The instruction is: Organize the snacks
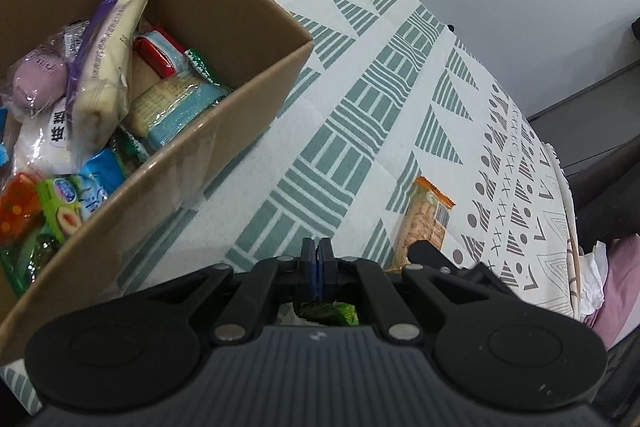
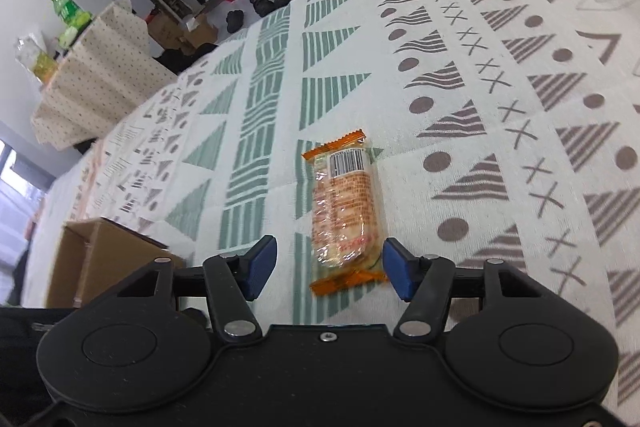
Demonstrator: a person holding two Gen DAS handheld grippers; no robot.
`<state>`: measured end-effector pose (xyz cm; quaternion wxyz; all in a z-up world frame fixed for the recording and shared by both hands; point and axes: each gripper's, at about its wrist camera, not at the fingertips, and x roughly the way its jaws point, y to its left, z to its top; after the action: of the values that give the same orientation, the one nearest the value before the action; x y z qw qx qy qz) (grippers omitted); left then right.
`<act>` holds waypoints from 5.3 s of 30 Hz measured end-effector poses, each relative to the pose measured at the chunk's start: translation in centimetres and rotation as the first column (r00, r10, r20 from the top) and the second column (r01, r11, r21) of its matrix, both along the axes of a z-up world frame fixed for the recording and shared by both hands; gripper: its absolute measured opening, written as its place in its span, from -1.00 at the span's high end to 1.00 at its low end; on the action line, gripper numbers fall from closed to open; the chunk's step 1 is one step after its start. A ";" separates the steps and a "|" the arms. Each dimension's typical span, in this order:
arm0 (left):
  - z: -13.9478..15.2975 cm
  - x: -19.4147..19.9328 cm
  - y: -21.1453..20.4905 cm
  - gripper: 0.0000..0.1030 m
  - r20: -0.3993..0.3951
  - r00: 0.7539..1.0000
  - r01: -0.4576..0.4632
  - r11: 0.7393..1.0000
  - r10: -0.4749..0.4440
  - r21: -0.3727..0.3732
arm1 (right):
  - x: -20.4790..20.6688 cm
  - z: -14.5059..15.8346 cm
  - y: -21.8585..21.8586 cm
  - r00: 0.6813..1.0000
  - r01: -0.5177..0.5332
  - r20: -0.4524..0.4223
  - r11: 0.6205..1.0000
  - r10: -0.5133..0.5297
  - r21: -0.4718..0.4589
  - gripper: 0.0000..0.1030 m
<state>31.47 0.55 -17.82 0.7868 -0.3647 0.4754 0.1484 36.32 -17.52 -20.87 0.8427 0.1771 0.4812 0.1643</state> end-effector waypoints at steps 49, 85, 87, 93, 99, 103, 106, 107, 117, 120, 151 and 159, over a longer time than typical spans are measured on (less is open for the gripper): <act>11.6 -7.3 0.7 0.99 0.193 0.980 -0.090 0.981 0.056 0.169 | -5.9 9.8 -0.5 0.982 -0.100 0.178 0.974 0.064 0.202 0.38; 9.2 -10.8 13.8 0.98 0.142 0.954 -0.280 0.953 0.263 0.115 | -9.0 10.0 9.8 0.951 -0.276 0.202 0.936 0.234 0.216 0.38; 8.6 -10.6 14.4 0.96 0.109 0.958 -0.276 0.956 0.264 0.105 | -9.0 9.9 10.5 0.949 -0.284 0.199 0.935 0.243 0.213 0.38; 8.2 -10.6 15.6 0.88 0.053 0.966 -0.255 0.964 0.251 0.081 | -8.6 9.5 12.0 0.948 -0.294 0.187 0.934 0.257 0.205 0.38; 8.8 -10.6 16.2 0.39 0.052 0.970 -0.241 0.966 0.237 0.097 | -9.2 10.2 12.6 0.931 -0.306 0.249 0.943 0.266 0.135 -0.30; 8.7 -10.5 15.9 0.27 0.035 0.978 -0.210 0.973 0.207 0.096 | -9.2 10.0 11.6 0.942 -0.275 0.233 0.954 0.241 0.124 -0.31; 8.7 -10.6 15.4 0.10 0.014 0.982 -0.191 0.975 0.191 0.109 | -9.1 10.0 10.4 0.959 -0.229 0.204 0.961 0.196 0.152 -0.31; 8.8 -10.6 15.1 -0.04 0.007 0.984 -0.176 0.977 0.177 0.120 | -9.1 10.3 10.2 0.963 -0.216 0.196 0.964 0.184 0.154 -0.31; 11.0 -11.2 13.0 -0.64 0.002 0.998 -0.057 0.985 0.058 0.160 | -11.9 13.1 8.5 0.963 -0.159 0.225 0.986 0.146 0.042 -0.54; 12.0 -11.6 12.3 -0.69 0.007 0.999 -0.033 0.984 0.032 0.172 | -13.0 14.2 7.5 0.966 -0.115 0.239 0.992 0.100 0.050 -0.60; 21.7 -19.2 6.9 -0.99 0.135 0.948 0.241 0.927 -0.289 0.288 | -23.8 23.0 0.2 0.957 0.027 0.288 1.000 -0.023 -0.012 -0.89; 23.5 -21.4 6.5 -0.99 0.164 0.922 0.282 0.900 -0.350 0.334 | -26.5 24.3 -0.5 0.949 0.025 0.316 0.999 -0.017 -0.021 -1.00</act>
<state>10.05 7.05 5.66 0.8946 -0.1710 0.4100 0.0482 9.79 -18.03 3.38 0.9126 0.1433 0.3403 0.1756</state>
